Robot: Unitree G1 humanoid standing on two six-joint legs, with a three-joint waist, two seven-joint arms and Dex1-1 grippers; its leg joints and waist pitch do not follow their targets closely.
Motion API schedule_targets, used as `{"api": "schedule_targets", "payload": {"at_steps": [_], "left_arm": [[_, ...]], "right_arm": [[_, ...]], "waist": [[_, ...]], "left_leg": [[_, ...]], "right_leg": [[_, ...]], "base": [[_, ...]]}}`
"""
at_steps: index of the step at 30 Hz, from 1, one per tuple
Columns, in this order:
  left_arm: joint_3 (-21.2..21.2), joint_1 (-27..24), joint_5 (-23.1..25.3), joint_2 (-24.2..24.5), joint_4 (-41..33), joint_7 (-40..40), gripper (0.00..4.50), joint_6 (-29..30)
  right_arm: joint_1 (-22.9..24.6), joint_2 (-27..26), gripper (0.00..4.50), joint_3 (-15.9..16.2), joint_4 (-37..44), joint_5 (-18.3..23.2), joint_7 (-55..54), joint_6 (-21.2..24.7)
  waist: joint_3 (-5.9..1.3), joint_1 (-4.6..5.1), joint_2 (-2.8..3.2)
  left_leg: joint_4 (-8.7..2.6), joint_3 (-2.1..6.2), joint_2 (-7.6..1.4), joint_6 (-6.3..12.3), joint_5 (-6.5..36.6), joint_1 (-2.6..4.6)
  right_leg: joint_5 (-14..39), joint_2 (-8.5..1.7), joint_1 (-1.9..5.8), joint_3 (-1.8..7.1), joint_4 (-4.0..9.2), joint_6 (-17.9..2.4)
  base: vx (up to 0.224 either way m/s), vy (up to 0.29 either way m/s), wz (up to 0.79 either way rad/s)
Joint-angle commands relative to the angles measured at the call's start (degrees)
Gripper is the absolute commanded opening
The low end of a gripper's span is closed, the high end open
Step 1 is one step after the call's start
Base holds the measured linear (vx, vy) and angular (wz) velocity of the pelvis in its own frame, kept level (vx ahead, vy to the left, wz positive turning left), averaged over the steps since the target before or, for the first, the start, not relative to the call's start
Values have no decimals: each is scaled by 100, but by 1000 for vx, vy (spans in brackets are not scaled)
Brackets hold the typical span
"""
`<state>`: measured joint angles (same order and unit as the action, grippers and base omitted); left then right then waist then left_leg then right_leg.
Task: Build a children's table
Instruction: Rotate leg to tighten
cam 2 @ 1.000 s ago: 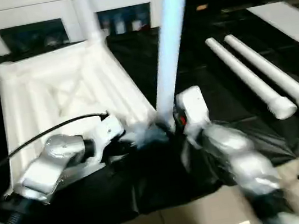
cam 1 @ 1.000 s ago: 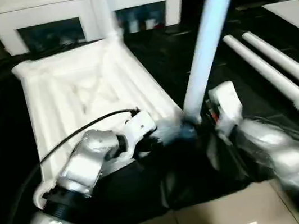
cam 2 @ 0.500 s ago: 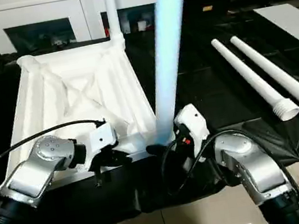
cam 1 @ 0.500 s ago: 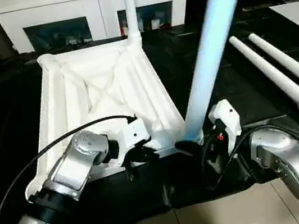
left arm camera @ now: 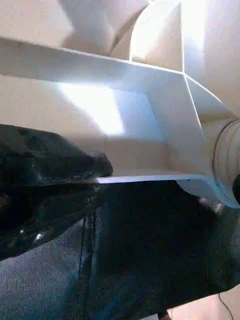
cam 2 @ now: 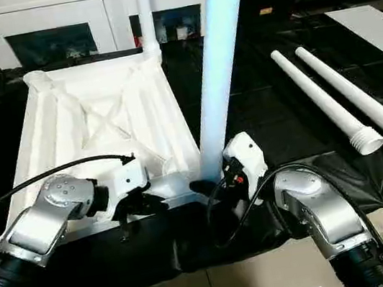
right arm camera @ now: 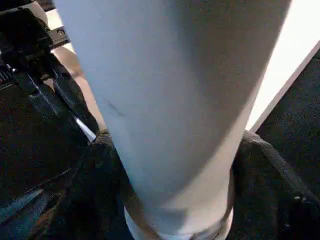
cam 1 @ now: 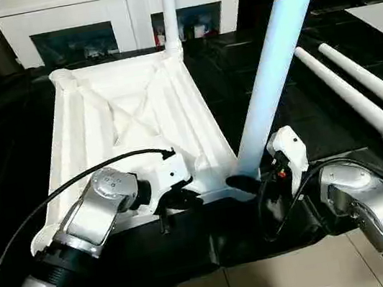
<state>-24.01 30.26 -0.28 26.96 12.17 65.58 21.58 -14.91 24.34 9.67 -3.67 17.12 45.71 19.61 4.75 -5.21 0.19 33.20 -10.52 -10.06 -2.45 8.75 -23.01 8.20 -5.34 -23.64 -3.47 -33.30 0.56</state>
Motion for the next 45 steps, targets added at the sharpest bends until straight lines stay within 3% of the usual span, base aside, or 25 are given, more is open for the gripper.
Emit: {"api": "schedule_targets", "payload": {"at_steps": [1, 10, 14, 16, 18, 22, 25, 28, 31, 33, 38, 39, 43, 44, 45], "left_arm": [[-104, 32, -102, -63, -237, 186, 0, -125], [-98, 19, -99, -42, -241, 207, 0, -95], [49, 56, -156, -214, -153, -54, 0, 94], [290, 260, -122, -639, 174, -728, 0, 370], [330, 313, -96, -731, 254, -885, 0, 426], [505, 644, 121, -1339, 712, -1913, 0, 850], [651, 777, 218, -1648, 928, -2514, 0, 1105], [763, 931, 365, -2090, 1288, -3270, 0, 1118], [872, 1024, 397, -2408, 1576, -3749, 0, 1031], [873, 1030, 395, -2464, 1581, -3798, 0, 1014], [759, 1062, 460, -2386, 1612, -3676, 0, 902], [720, 1051, 485, -2298, 1607, -3576, 0, 858], [624, 993, 522, -2113, 1541, -3335, 0, 750], [586, 950, 525, -2039, 1480, -3235, 0, 731], [586, 950, 525, -2039, 1480, -3235, 0, 731]], "right_arm": [[17, 16, 285, -28, -42, -38, 76, -59], [16, -37, 266, -37, -190, -101, 7, -105], [-160, -344, 266, -195, -728, -340, -717, -193], [-474, -885, 265, -526, -1382, -413, -1771, -171], [-542, -1010, 265, -599, -1506, -404, -1986, -149], [-949, -1812, 264, -857, -2175, -490, -3338, -349], [-1079, -2138, 264, -939, -2433, -476, -3748, -463], [-1269, -2688, 264, -1139, -2893, -494, -4568, -825], [-1484, -3021, 264, -1237, -3317, -569, -4980, -1168], [-1548, -3086, 264, -1227, -3411, -575, -4926, -1226], [-1662, -3110, 264, -1166, -3450, -636, -4451, -1615], [-1648, -3038, 334, -1158, -3363, -689, -4468, -1683], [-1598, -2870, 345, -1157, -3138, -748, -4389, -1720], [-1543, -2784, 361, -1142, -2974, -745, -4277, -1680], [-1543, -2784, 372, -1142, -2974, -745, -4277, -1680]], "waist": [[-461, 29, 19], [-446, 34, 6], [-424, 73, 1], [-401, 133, -2], [-402, 199, -10], [-388, 321, -32], [-382, 329, -30], [-386, 354, -30], [-381, 363, -6], [-369, 364, -10], [-388, 375, 15], [-391, 372, 19], [-387, 391, -4], [-408, 394, -21], [-401, 378, -13]], "left_leg": [[-404, 88, -297, 78, 1594, 210], [-398, 93, -296, 75, 1669, 201], [-418, 105, -289, -35, 1914, 192], [-422, 113, -270, -137, 2087, 181], [-416, 152, -248, -266, 2373, 197], [-420, 181, -231, -300, 2575, 177], [-390, 187, -221, -240, 2678, 228], [-400, 190, -218, -232, 2724, 224], [-417, 192, -219, -233, 2928, 266], [-424, 196, -214, -222, 3092, 278], [-471, 216, -223, -195, 3133, 236], [-481, 216, -226, -184, 3083, 227], [-484, 204, -216, -133, 3021, 185], [-505, 225, -224, -104, 2790, 112], [-487, 195, -228, -83, 2779, 166]], "right_leg": [[1331, -292, 236, 229, 300, -1305], [1433, -297, 231, 231, 300, -1294], [1820, -303, 210, 223, 326, -1206], [2072, -303, 193, 217, 349, -1188], [2499, -318, 183, 188, 391, -1079], [2806, -321, 164, 163, 456, -896], [3071, -320, 130, 137, 535, -775], [3067, -307, 115, 117, 553, -709], [2963, -275, 87, 97, 583, -662], [2998, -268, 75, 89, 597, -627], [2821, -285, 129, 86, 590, -604], [2714, -284, 139, 90, 579, -643], [2661, -294, 152, 103, 571, -704], [2572, -300, 225, 94, 530, -682], [2539, -304, 162, 118, 548, -726]], "base": [[0, 0, 0], [0, 0, 0], [0, 0, 0], [0, 0, 0], [-27, 3, -4], [-14, 2, -2], [0, 0, 0], [0, 0, 0], [0, 0, 0], [0, 0, 0], [0, 0, 0], [0, 0, 0], [0, 0, 0], [0, 0, 0], [0, 0, 0]]}}
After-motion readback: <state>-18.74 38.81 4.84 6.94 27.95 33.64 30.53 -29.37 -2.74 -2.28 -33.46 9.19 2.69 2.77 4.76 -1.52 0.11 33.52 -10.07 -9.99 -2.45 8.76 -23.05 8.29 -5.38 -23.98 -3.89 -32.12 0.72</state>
